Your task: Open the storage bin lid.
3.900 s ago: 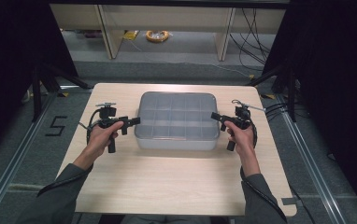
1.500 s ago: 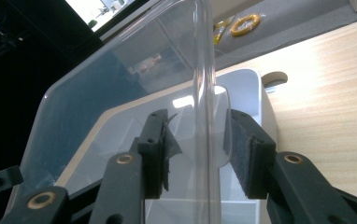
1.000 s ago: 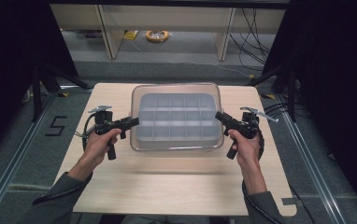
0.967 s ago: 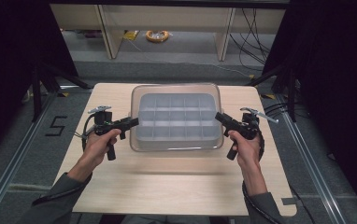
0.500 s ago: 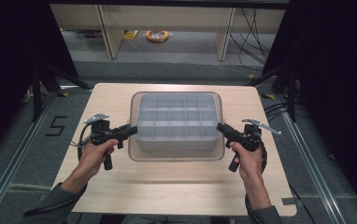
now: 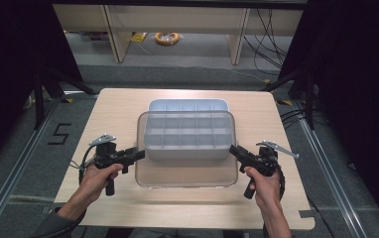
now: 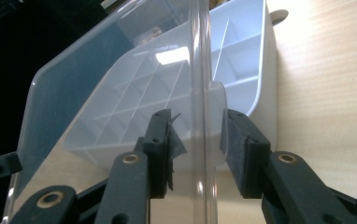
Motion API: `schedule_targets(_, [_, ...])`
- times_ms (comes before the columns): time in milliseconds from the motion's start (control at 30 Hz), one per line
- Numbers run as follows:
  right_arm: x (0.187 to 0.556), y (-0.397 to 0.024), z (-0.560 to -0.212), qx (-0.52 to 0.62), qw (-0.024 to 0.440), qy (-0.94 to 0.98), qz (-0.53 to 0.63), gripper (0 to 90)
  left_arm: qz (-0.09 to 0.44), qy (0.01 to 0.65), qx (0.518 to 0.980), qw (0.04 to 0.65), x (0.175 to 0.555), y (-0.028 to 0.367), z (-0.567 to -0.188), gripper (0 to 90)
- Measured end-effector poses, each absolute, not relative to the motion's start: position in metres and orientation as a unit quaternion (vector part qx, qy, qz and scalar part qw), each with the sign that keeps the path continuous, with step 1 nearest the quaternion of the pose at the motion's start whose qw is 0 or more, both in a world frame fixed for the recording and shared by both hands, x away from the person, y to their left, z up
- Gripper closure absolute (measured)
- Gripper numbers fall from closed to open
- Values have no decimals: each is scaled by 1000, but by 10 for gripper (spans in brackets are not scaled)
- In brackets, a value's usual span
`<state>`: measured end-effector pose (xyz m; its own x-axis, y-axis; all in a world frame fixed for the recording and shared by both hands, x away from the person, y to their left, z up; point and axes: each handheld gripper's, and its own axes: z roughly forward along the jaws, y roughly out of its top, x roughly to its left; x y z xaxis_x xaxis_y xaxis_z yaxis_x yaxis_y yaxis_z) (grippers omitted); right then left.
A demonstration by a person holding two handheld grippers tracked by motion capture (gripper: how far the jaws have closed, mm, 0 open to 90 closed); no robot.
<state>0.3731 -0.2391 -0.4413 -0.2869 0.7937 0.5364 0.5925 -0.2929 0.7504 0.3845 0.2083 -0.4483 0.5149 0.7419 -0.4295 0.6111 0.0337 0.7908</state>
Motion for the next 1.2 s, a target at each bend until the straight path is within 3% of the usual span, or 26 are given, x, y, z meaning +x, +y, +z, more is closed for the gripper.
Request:
schedule_targets(500, [334,-234,-452,585,79,601,539,634,59,488,701,517,345,215,-464,554])
schedule_targets(1200, [300,-241,-481,606,63,604,514,624,32,475,725,498,320,208,-486,547])
